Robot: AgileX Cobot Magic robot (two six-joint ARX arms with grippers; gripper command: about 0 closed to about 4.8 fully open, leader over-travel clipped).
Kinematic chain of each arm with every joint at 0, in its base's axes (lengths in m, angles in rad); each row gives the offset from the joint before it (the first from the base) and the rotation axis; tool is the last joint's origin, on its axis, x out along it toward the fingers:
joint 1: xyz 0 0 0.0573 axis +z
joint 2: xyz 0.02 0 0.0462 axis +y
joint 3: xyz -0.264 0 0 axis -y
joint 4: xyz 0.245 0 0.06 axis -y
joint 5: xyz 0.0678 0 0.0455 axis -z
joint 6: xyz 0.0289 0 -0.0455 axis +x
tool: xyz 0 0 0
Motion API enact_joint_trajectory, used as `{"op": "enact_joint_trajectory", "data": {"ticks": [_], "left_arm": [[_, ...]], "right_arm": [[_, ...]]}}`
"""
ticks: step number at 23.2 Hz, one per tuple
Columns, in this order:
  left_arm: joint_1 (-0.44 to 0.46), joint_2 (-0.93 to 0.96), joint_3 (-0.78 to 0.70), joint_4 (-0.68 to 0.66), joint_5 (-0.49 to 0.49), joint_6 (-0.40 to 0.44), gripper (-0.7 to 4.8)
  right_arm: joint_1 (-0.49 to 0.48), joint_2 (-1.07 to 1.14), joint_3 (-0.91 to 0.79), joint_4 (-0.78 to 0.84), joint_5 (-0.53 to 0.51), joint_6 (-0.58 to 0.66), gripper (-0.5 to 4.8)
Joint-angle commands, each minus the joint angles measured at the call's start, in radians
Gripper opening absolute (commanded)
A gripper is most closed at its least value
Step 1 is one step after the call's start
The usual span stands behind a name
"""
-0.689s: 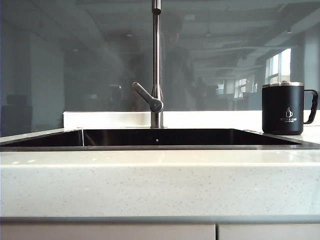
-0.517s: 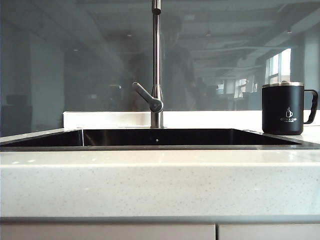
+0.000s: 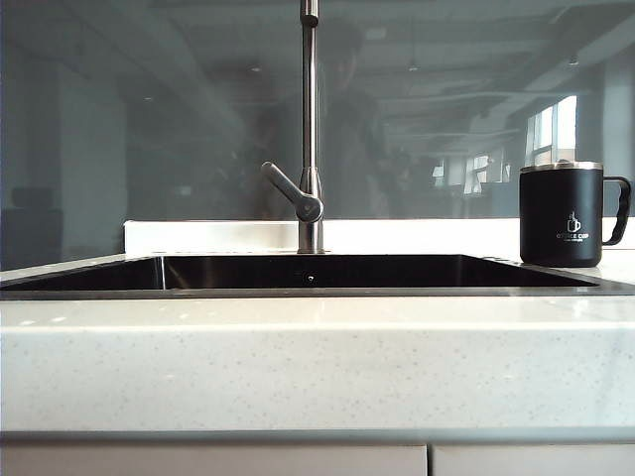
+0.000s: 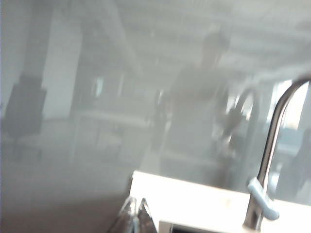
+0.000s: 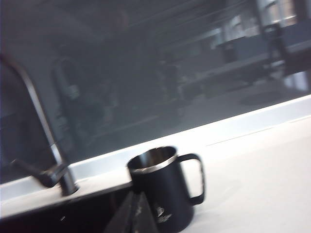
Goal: Pick up the mug next to the sink, go to the faucet to get some water, pour the water into the sink, and finally put the mug back to its place.
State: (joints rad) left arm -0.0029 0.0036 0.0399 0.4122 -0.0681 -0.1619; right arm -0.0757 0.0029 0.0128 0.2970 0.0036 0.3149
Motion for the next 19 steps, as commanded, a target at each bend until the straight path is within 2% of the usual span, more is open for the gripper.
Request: {"op": "enact_joint_trajectory", "data": {"ticks": [1, 4, 6, 7, 9, 10, 11, 13, 15, 16, 19], "left_arm": [[0.002, 0.057, 0.063, 0.015, 0.005, -0.01, -0.06], [0.002, 0.196, 0.131, 0.113, 0.071, -0.033, -0.06], [0.002, 0.358, 0.192, 0.158, 0.135, -0.029, -0.06], [0.002, 0.452, 0.219, 0.187, 0.153, -0.029, -0.06], [0.002, 0.634, 0.255, 0.291, 0.185, -0.03, -0.06], [0.002, 0.715, 0.265, 0.36, 0.219, -0.03, -0.05], [0.002, 0.832, 0.276, 0.476, 0.261, -0.03, -0.05], [0.002, 0.971, 0.288, 0.611, 0.282, -0.03, -0.05], [0.002, 1.164, 0.312, 0.78, 0.323, -0.038, -0.02], [0.002, 1.199, 0.318, 0.806, 0.328, -0.037, 0.0], [0.002, 1.324, 0.363, 0.837, 0.415, -0.058, 0.0]], "right_arm": [[-0.001, 0.075, 0.076, 0.029, 0.069, 0.006, -0.05], [-0.002, 0.239, 0.157, 0.065, 0.036, -0.05, -0.01], [-0.01, 0.439, 0.212, 0.143, 0.016, -0.175, 0.06], [-0.021, 0.558, 0.23, 0.205, 0.017, -0.233, 0.3], [-0.05, 0.801, 0.257, 0.383, 0.015, -0.245, 1.01], [-0.066, 0.907, 0.269, 0.463, 0.014, -0.245, 1.2], [-0.091, 1.072, 0.293, 0.563, -0.035, -0.245, 1.22], [-0.115, 1.247, 0.332, 0.648, -0.103, -0.245, 1.39], [-0.123, 1.441, 0.391, 0.74, -0.195, -0.244, 2.55], [-0.124, 1.491, 0.413, 0.754, -0.203, -0.245, 2.7], [-0.125, 1.586, 0.467, 0.777, -0.197, -0.245, 2.7]]}}
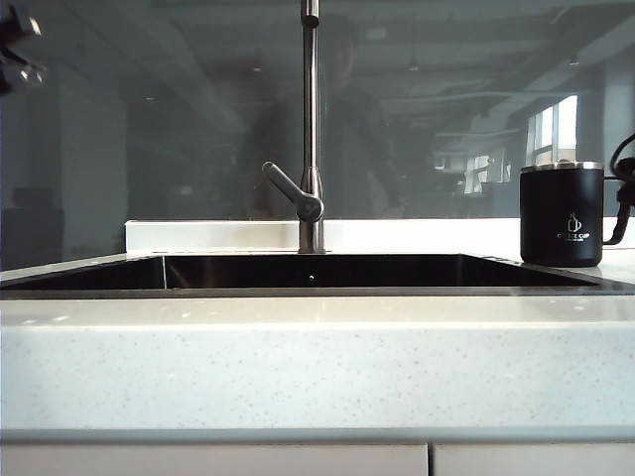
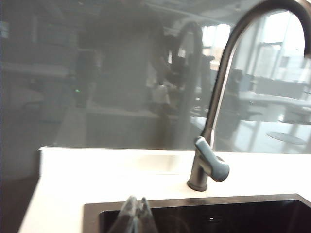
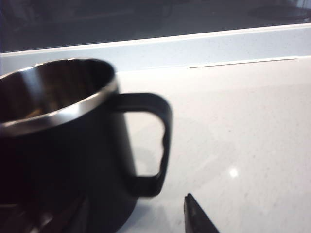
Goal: Pick up the mug next to the sink, go to the faucet to get some water, pour the water into the sink, and finally put the mug back to its place.
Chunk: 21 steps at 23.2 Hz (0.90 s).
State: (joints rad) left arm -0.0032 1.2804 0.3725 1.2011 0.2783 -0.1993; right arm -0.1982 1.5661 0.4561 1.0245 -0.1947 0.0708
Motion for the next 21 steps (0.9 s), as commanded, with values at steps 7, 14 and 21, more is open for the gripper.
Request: {"op": "enact_joint_trajectory", "data": {"ticks": [7, 14, 21], "left_arm": [[0.001, 0.193, 0.123, 0.042, 0.083, -0.026, 0.0], [0.001, 0.233, 0.161, 0.042, 0.082, -0.025, 0.0], [0.001, 0.235, 0.161, 0.034, 0.082, -0.025, 0.0]], "right_arm": [[-0.006, 0.126, 0.136, 0.051, 0.063, 0.0, 2.69], [-0.006, 0.209, 0.203, 0.052, 0.062, 0.0, 2.62], [-0.005, 0.262, 0.25, 0.057, 0.062, 0.002, 1.62]]}}
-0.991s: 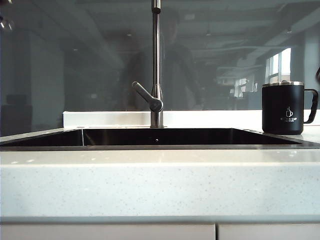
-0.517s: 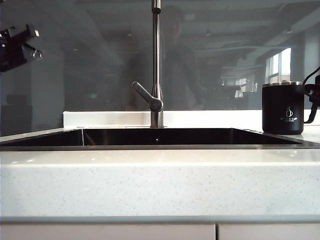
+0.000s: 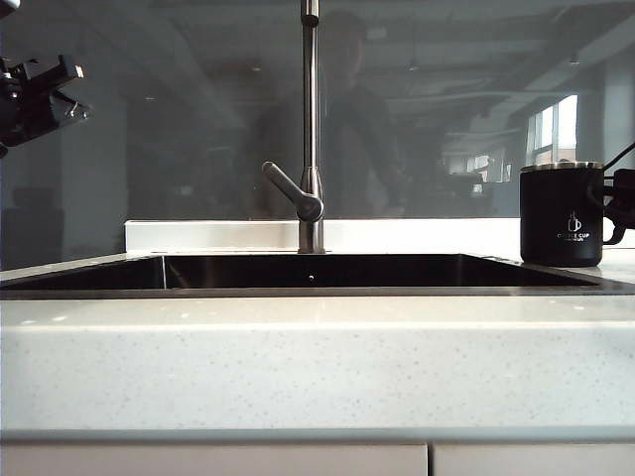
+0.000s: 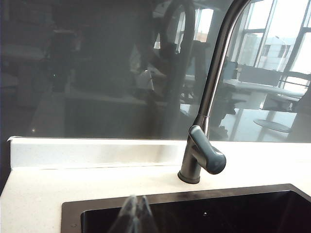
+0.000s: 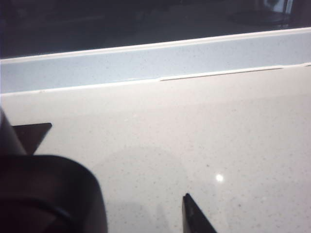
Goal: Pick up the mug next to the sink, go to the faucet to get some water, pour the water into the sink, and finally put the mug back to its place.
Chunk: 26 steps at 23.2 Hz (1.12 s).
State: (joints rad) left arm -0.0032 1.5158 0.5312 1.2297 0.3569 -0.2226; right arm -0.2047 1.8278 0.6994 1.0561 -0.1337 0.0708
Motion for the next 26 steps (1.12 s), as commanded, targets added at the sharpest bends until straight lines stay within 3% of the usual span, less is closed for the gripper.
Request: {"op": "enact_joint_trajectory", "data": {"ticks": [1, 5, 8, 16, 20, 22, 23, 26], "left_arm": [[0.001, 0.002, 0.002, 0.005, 0.003, -0.002, 0.0], [0.001, 0.002, 0.002, -0.012, 0.003, 0.0, 0.0], [0.001, 0.002, 0.003, -0.031, 0.001, 0.006, 0.0], [0.001, 0.061, 0.055, -0.052, -0.005, 0.006, 0.0], [0.001, 0.219, 0.208, -0.053, 0.013, 0.005, 0.0], [0.001, 0.341, 0.334, -0.052, 0.071, 0.003, 0.42], [0.0, 0.42, 0.424, -0.052, 0.129, -0.008, 1.09], [-0.015, 0.542, 0.586, -0.053, 0.235, -0.074, 2.08]], "right_arm": [[0.002, 0.001, 0.009, 0.026, 0.001, 0.008, 0.97], [0.002, 0.001, 0.01, 0.026, 0.001, 0.008, 0.75], [0.002, 0.001, 0.01, 0.028, 0.001, 0.008, -0.07], [0.013, -0.01, 0.011, 0.154, -0.004, 0.079, -0.08], [0.113, -0.076, 0.05, 0.088, -0.003, 0.137, -0.08], [0.212, -0.113, 0.134, -0.068, -0.002, 0.137, -0.08], [0.276, -0.122, 0.214, -0.191, -0.002, 0.135, -0.08], [0.369, -0.117, 0.359, -0.379, 0.01, 0.133, -0.08]]}}
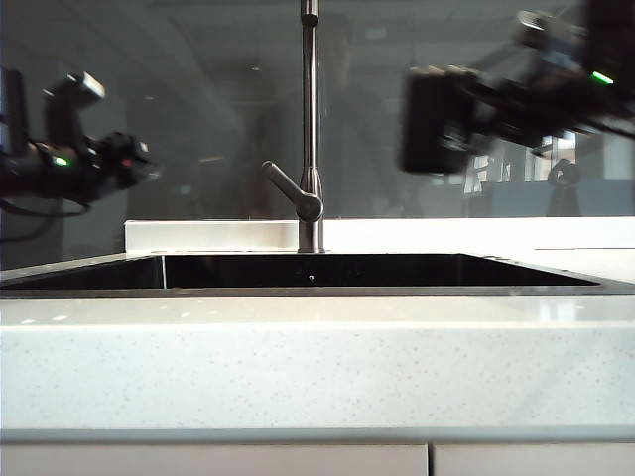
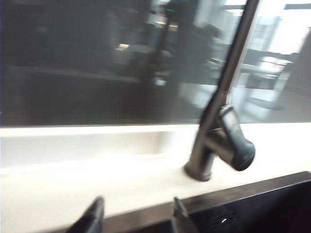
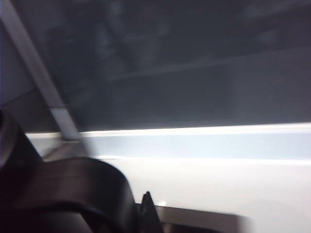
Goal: Pick up the mug next to the sink, go to the faucet to get some water, pour the water into the sink, and finally put the mug back to its place.
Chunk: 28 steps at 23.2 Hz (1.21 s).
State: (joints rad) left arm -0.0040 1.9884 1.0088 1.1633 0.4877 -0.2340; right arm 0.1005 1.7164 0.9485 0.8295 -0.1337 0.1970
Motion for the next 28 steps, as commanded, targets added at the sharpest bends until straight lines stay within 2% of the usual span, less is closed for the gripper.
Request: {"op": "enact_joint_trajectory", "data": {"ticks": [1, 6, 8, 13, 16, 19, 22, 28], "left_arm": [[-0.015, 0.102, 0.154, 0.014, 0.132, -0.082, 2.38], [-0.071, 0.246, 0.4, -0.005, 0.19, -0.116, 4.33], [-0.102, 0.299, 0.518, -0.065, 0.199, -0.117, 4.77], [-0.138, 0.38, 0.71, -0.201, 0.286, -0.114, 4.77], [-0.15, 0.415, 0.778, -0.228, 0.271, -0.109, 4.77], [-0.154, 0.433, 0.8, -0.228, 0.273, -0.108, 4.76], [-0.162, 0.433, 0.8, -0.227, 0.252, -0.068, 4.75], [-0.172, 0.435, 0.814, -0.241, 0.232, -0.069, 4.75]], "right_arm": [[0.092, 0.0, 0.166, -0.211, 0.028, 0.002, -0.08], [0.182, 0.055, 0.379, -0.322, 0.07, -0.035, -0.08], [0.212, 0.1, 0.487, -0.38, 0.084, -0.045, -0.08], [0.233, 0.143, 0.592, -0.448, 0.081, -0.044, -0.08], [0.245, 0.143, 0.603, -0.449, 0.083, -0.045, -0.08], [0.246, 0.143, 0.602, -0.47, 0.083, -0.045, -0.08], [0.248, 0.143, 0.602, -0.465, 0.083, -0.045, -0.08], [0.248, 0.143, 0.609, -0.458, 0.083, -0.036, -0.08]]}}
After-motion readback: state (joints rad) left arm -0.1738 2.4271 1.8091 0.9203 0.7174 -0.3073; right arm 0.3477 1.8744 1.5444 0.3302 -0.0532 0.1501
